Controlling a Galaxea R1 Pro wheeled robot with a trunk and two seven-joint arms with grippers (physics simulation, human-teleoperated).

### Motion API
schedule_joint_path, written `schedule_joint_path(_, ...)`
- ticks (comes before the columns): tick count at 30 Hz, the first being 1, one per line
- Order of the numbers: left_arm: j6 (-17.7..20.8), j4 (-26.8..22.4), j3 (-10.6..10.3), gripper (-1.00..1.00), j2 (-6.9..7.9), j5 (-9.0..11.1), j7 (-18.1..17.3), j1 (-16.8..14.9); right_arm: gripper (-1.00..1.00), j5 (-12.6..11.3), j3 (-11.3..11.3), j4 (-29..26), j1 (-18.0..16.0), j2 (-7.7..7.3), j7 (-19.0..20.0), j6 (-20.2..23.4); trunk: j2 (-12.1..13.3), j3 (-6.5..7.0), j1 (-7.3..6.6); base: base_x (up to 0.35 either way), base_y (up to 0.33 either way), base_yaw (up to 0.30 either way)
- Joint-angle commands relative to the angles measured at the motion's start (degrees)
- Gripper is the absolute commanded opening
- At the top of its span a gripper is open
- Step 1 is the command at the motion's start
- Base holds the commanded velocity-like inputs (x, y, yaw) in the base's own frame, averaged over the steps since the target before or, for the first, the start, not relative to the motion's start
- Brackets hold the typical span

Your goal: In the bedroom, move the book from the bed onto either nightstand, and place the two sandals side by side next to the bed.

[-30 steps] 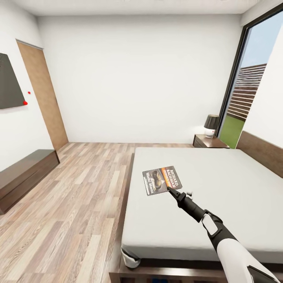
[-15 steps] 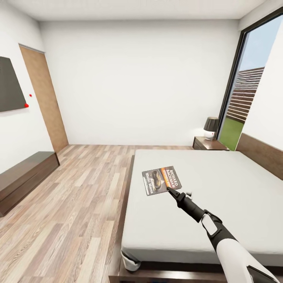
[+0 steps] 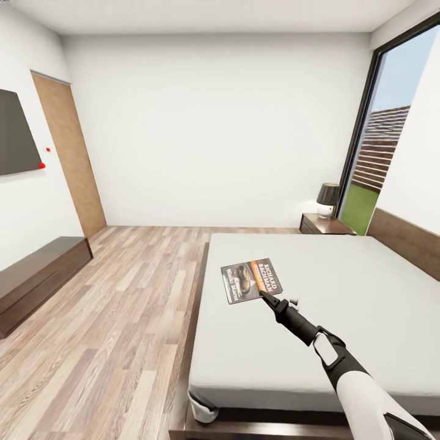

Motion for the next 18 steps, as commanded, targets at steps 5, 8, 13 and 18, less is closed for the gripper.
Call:
schedule_joint_path(5,-0.3,0.1,-0.4,1.0,-0.01,0.4,0.1,0.0,-1.0,-0.2,-0.1,0.0,0.0,0.28,0.1,0.4,-0.1,0.29,0.03,0.0,0.0,0.0)
schedule_joint_path(8,-0.3,0.1,-0.4,1.0,0.01,0.5,0.1,0.0,-1.0,-0.1,-0.1,0.0,0.0,0.36,0.1,0.4,-0.1,0.54,0.03,0.0,0.0,0.0)
schedule_joint_path(13,-0.3,0.1,-0.4,1.0,0.02,0.5,0.1,0.0,-1.0,-0.1,-0.1,0.0,0.0,0.38,0.0,0.4,-0.1,0.97,0.03,0.0,0.0,0.0)
schedule_joint_path(18,-0.3,0.1,-0.4,1.0,0.06,0.6,0.1,0.0,-1.0,-0.1,-0.1,0.0,0.0,0.26,0.0,0.4,-0.1,1.31,0.03,0.0,0.0,0.0)
